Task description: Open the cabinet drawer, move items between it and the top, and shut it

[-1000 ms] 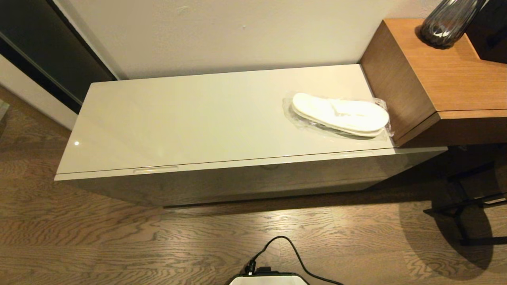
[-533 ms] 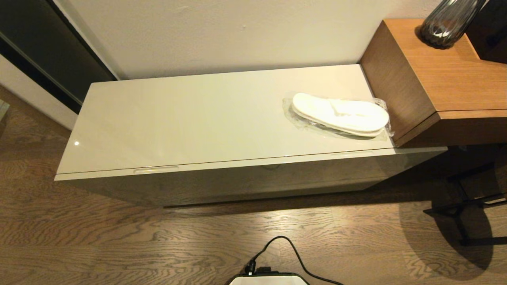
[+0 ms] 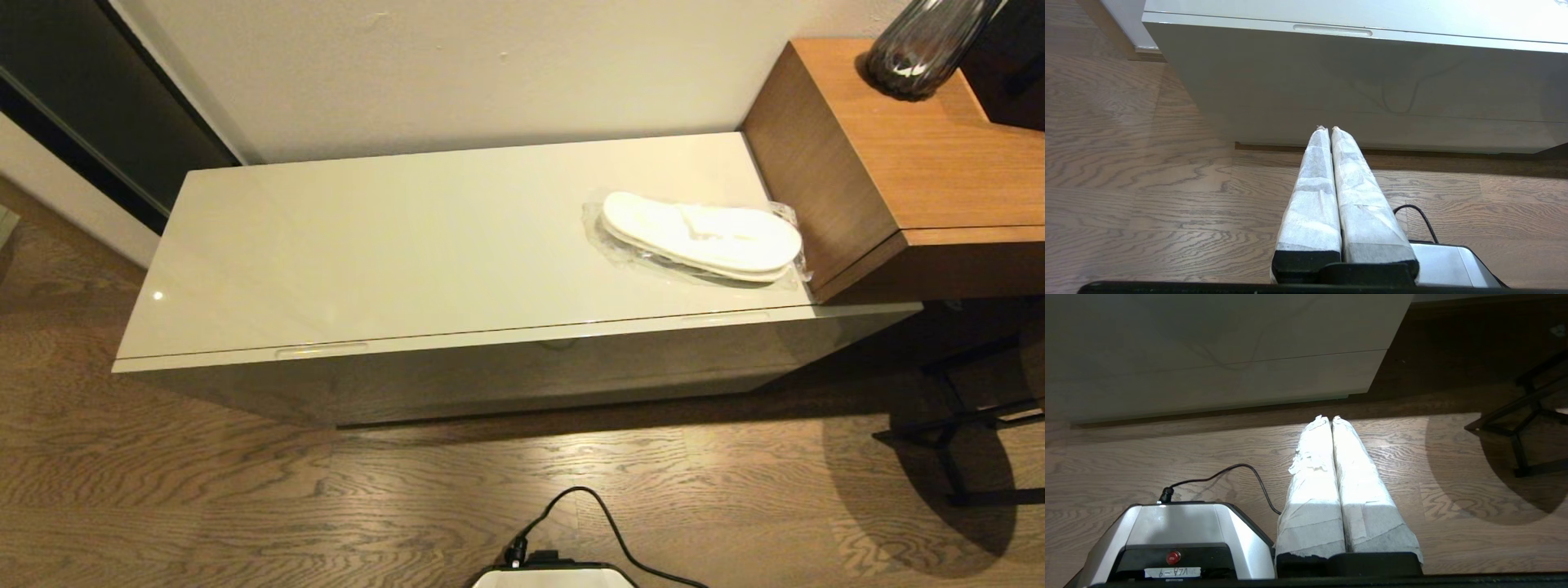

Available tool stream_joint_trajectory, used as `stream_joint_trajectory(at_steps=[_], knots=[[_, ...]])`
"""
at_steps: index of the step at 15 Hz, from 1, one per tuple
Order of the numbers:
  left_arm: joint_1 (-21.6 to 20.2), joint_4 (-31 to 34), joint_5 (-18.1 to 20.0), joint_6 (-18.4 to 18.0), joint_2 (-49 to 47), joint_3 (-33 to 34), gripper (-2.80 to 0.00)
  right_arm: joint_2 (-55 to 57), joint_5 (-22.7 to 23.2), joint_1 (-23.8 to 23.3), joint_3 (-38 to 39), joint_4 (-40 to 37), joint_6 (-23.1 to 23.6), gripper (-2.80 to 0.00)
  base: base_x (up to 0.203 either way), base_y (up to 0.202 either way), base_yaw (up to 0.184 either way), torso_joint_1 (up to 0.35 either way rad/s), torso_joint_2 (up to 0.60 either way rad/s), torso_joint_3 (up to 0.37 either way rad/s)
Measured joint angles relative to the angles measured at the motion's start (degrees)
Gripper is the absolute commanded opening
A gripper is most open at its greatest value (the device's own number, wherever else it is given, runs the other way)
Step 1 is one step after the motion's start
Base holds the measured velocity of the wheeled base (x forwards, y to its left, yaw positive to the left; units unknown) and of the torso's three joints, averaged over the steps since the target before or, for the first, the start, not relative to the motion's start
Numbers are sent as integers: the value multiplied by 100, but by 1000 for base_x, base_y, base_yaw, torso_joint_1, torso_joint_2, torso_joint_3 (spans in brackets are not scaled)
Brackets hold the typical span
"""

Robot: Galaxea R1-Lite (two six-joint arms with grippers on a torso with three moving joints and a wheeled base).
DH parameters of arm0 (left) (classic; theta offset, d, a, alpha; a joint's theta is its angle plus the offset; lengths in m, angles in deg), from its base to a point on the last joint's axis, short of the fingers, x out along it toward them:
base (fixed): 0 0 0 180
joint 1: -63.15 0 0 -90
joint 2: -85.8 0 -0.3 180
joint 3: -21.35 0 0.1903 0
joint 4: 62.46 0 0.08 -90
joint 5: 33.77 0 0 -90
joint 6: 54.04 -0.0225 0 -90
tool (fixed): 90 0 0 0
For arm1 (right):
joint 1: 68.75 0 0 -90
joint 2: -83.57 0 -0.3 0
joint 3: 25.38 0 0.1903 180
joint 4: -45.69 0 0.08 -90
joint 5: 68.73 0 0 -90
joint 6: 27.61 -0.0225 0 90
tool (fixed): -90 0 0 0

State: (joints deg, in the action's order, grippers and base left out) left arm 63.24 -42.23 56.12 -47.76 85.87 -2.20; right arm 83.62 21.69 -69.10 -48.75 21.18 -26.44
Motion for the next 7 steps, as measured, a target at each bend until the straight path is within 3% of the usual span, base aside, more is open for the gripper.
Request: stream_joint_trajectory(at_steps=[4, 7], knots=[[0, 0, 1, 0, 0, 0, -280, 5, -8, 0, -61, -275, -9, -280, 0, 0, 0, 0, 0, 0], [0, 0, 1, 0, 0, 0, -280, 5, -6, 0, -10, -9, -40, -280, 0, 0, 0, 0, 0, 0]])
